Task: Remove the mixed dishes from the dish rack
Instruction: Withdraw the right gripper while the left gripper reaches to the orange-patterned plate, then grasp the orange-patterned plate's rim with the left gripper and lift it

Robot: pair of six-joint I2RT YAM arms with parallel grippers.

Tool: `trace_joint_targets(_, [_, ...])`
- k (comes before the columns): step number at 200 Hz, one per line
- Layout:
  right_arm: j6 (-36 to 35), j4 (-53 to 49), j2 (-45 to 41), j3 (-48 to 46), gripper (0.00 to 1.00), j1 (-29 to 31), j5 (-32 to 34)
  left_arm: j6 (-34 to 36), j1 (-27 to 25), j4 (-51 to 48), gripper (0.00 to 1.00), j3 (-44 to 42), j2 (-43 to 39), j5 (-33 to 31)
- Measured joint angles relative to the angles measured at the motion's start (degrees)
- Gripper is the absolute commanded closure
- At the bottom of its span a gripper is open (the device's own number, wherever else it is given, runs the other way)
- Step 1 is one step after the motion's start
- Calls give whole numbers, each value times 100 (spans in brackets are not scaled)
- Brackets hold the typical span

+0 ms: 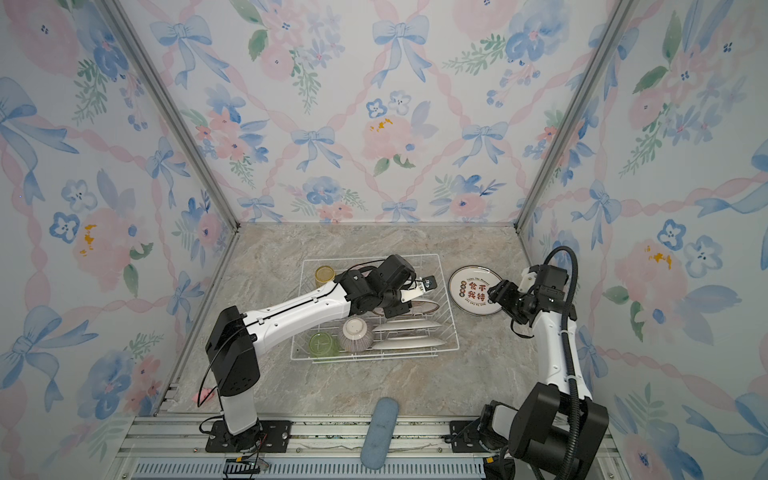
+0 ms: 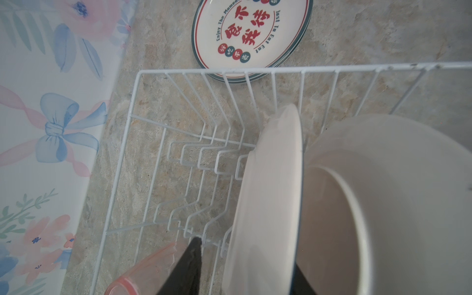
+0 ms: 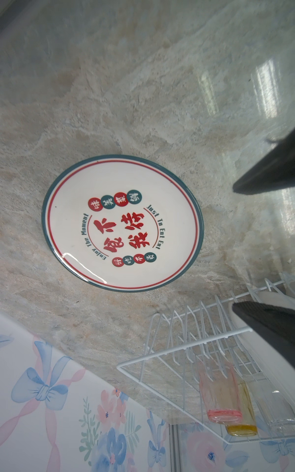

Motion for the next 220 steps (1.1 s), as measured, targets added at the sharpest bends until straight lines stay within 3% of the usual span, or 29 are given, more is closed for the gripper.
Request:
trace_joint_targets(62, [0,2,0,-13,31,0,-22,251,0,2,72,87,96,-326])
trace_joint_targets(108, [0,24,-33,-83,31,0,-24,356,0,2,71,118,120,-509])
trace_joint_targets(126, [0,35,-33,-87,30,0,-24,385,0,2,77,118,120,-531])
trace_joint_targets(181, [2,42,-33,-98,30,0,-24,466,0,-2,81,118,125,-529])
trace_joint_targets(202, [2,39,-33,-109,30,0,-22,531,0,-17,88,118,127,-527])
trace_joint_targets(206, [2,42,-33,-114,30,0,-22,542,0,-26,100,118,127,-522])
trace_joint_targets(220, [2,42,-33,-116,30,0,-20,686,-4,-9,100,118,127,-634])
